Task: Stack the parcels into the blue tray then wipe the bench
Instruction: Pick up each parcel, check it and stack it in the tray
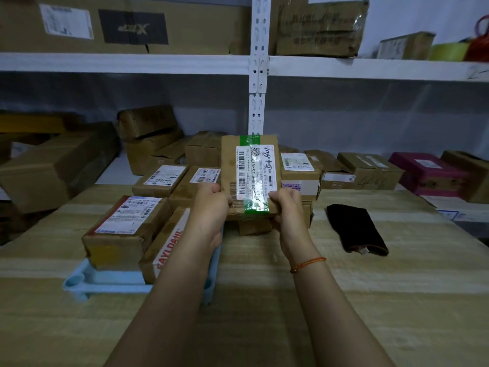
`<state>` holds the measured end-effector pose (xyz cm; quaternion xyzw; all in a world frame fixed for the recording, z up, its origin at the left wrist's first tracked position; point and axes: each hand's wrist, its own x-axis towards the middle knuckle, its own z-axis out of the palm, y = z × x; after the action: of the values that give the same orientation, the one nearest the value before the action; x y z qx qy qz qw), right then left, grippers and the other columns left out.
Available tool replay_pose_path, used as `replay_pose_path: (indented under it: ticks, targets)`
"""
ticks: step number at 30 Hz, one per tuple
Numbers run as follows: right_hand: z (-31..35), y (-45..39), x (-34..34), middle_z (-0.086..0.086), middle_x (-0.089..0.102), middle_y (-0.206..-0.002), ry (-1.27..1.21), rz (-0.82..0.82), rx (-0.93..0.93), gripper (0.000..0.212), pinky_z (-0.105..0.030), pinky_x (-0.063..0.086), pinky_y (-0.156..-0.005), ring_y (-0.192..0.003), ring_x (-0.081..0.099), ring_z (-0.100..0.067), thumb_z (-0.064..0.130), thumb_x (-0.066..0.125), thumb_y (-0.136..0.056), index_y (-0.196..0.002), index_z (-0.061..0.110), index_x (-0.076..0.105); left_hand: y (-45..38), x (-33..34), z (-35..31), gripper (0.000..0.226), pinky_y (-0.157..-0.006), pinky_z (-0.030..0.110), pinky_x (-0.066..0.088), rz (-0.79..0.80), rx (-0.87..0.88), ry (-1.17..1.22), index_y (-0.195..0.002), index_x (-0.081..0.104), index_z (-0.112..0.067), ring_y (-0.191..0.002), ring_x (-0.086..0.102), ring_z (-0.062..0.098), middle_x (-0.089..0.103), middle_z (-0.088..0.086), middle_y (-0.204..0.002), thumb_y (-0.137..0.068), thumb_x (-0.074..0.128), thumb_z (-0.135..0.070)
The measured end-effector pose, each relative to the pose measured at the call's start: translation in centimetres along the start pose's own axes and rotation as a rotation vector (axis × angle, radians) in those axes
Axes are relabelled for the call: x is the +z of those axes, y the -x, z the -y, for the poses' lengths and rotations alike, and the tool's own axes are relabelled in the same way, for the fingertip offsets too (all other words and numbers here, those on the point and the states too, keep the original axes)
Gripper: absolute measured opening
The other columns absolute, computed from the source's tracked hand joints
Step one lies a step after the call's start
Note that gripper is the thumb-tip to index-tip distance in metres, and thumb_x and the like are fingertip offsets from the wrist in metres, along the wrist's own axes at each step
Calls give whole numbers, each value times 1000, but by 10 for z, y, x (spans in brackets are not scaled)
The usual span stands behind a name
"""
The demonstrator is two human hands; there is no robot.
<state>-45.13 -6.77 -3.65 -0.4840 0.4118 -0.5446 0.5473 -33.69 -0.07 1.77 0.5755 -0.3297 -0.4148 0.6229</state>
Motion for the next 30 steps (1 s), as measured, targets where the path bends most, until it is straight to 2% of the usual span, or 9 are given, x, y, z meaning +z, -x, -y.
replay_pose_path:
  ticks: [2,5,10,15,18,22,25,27,30]
  targets:
    - [-1,3,-2,-5,62,-106,-18,1,3,45,-45,49,-84,-98,59,-24,47,62,-61,-98,23,53,1,0,1,17,-76,34,56,-14,-8,-7,-97,52,-14,-96,67,23,68,11,-102,-94,49,2]
    - [-4,5,-7,-4,64,-107,-57,21,-3,44,-37,49,-77,-97,62,-21,44,64,-70,-107,21,54,5,-1,0,23,-67,30,55,-12,4,3,-113,51,-13,-94,68,21,67,10,-106,-93,53,-1]
    - [-4,10,-8,1,68,-107,-192,44,72,30,-25,51,-67,-94,65,-13,34,61,-91,-117,19,55,12,0,-1,18,-68,26,54,-45,92,23,-111,58,-13,-93,69,19,70,8,-104,-93,57,-10]
    - [-8,11,-12,-12,70,-117,-478,98,261,37,-47,49,-93,-110,63,-35,43,51,-90,-118,22,63,13,-3,0,14,-69,23,54,-65,158,101,-93,65,-12,-82,67,11,72,3,-88,-97,52,-13]
    - [-10,12,-13,-19,66,-122,-608,149,353,54,-48,48,-94,-116,59,-41,52,45,-87,-125,17,61,9,-3,5,10,-79,25,53,-133,197,29,-103,59,-16,-99,62,16,64,5,-108,-94,59,-10]
    - [-10,15,-12,-22,66,-121,-669,190,426,59,-49,44,-97,-114,58,-43,55,41,-84,-121,13,63,8,-4,8,27,-69,18,48,-66,204,49,-113,51,-15,-98,61,12,61,4,-109,-91,66,-13]
    - [-11,16,-10,-22,66,-121,-694,194,449,62,-49,45,-94,-111,59,-43,55,39,-84,-123,13,62,7,-2,9,28,-78,28,54,-2,184,51,-118,56,-12,-101,66,18,66,8,-110,-91,65,-15]
    - [-11,17,-8,-22,68,-118,-716,191,460,64,-51,43,-98,-111,59,-43,57,39,-83,-121,12,63,8,-1,8,28,-91,37,54,9,189,30,-120,58,-11,-104,66,21,68,9,-111,-93,63,-17]
    - [-10,18,-7,-23,68,-117,-743,184,477,66,-54,41,-103,-113,59,-43,59,38,-83,-121,12,64,8,-1,7,27,-98,41,51,17,197,-5,-121,60,-13,-106,66,19,69,7,-113,-94,60,-18]
